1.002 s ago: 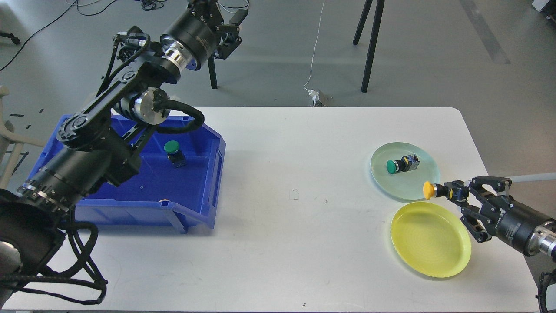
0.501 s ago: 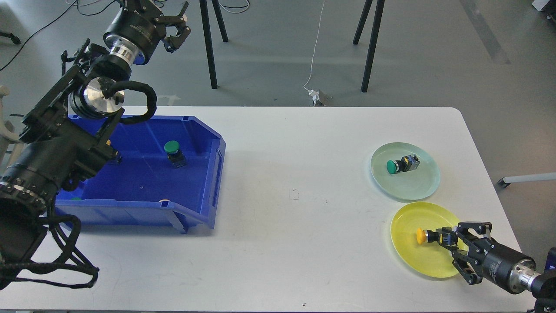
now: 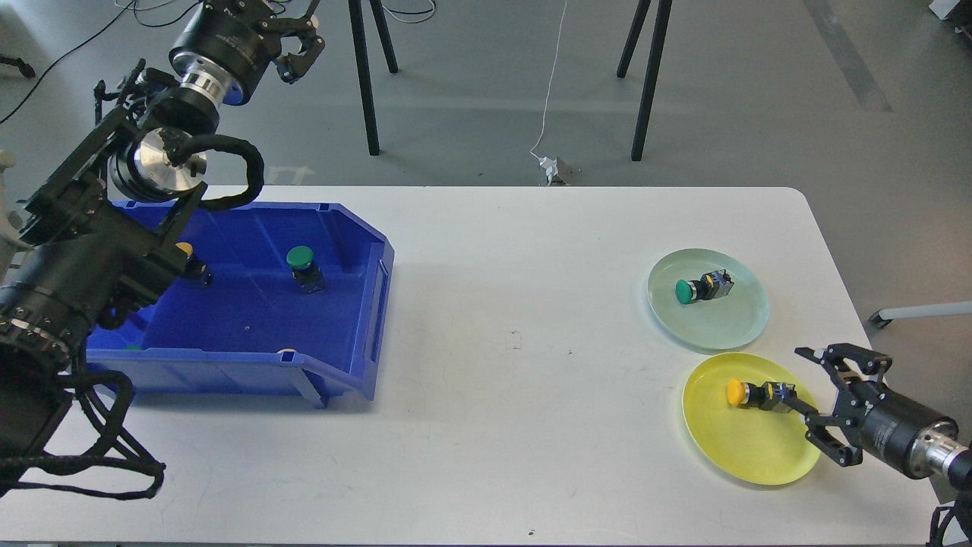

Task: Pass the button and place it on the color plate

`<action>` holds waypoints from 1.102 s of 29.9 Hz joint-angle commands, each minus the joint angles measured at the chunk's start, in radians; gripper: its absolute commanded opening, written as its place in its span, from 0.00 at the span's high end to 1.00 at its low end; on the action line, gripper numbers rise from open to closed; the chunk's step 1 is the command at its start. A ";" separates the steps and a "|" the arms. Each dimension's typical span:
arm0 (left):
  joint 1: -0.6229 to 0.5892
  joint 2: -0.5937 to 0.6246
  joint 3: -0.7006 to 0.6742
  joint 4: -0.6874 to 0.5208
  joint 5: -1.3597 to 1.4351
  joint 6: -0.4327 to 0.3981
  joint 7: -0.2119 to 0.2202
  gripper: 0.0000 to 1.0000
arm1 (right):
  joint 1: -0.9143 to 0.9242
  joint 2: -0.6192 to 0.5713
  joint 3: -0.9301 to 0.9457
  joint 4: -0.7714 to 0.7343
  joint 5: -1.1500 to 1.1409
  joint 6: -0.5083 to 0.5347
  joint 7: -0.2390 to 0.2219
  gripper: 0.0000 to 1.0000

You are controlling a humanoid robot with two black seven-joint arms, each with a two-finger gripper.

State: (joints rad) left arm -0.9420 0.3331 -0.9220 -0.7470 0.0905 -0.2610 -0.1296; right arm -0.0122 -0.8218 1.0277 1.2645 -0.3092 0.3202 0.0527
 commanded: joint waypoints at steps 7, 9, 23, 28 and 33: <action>0.002 0.038 0.000 0.021 -0.003 0.000 0.001 0.00 | 0.194 0.128 0.364 -0.031 0.002 0.169 0.013 0.00; 0.002 0.035 0.000 0.043 -0.003 -0.004 0.001 0.00 | 0.270 0.194 0.371 -0.060 0.002 0.169 0.029 0.00; 0.002 0.026 -0.003 0.071 -0.011 -0.004 -0.004 0.00 | 0.731 0.426 0.276 -0.529 0.219 0.169 -0.027 0.01; 0.002 0.003 -0.003 0.071 -0.012 -0.004 -0.005 0.00 | 0.857 0.480 0.232 -0.707 0.240 0.169 -0.028 0.00; -0.001 -0.020 -0.003 0.072 -0.011 0.000 -0.008 0.00 | 0.870 0.515 0.229 -0.728 0.240 0.169 -0.028 0.00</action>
State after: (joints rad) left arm -0.9404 0.3199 -0.9252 -0.6751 0.0789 -0.2647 -0.1361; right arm 0.8521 -0.3196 1.2585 0.5445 -0.0694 0.4887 0.0246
